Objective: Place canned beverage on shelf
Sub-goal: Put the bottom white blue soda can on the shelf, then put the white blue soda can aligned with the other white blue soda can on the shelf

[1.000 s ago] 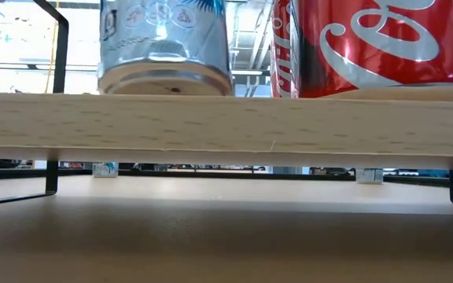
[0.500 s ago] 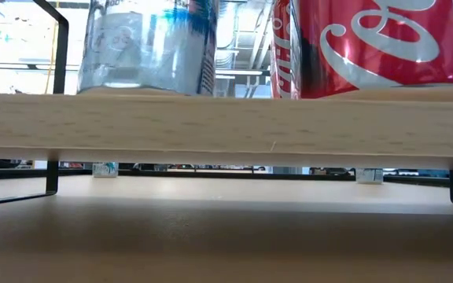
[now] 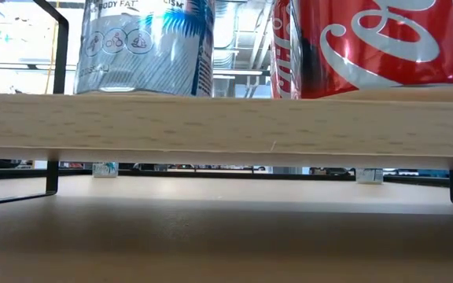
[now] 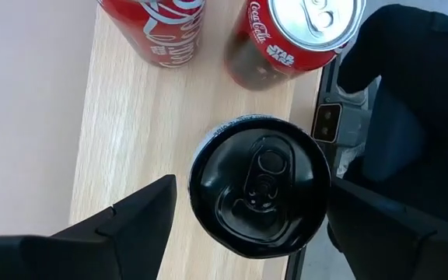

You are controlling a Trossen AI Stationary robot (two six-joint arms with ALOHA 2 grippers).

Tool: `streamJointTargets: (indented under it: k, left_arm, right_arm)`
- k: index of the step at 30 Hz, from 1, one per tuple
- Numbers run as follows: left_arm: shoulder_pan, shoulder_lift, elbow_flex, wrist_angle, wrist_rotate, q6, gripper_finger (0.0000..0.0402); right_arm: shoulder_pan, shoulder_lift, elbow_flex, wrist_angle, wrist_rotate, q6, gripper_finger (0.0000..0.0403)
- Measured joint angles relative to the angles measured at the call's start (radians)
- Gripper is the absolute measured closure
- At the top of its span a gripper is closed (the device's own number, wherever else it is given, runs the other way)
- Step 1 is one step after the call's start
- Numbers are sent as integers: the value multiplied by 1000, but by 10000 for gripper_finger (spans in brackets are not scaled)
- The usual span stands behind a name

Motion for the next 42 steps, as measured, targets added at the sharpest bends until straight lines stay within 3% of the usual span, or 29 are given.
streamJointTargets:
  k: [19,31,42]
  left_arm:
    - [59,-5,8,-7,127,57,99]
    - [78,-11,119,-42,74,144,99]
    - [78,-10,135,-75,-3,191,99]
  right_arm:
    - [0,-2,0,1,-1,-20,33]
    - [1,0,90,-12,-15,-178,33]
    - [0,-1,97,-11,-6,-180,33]
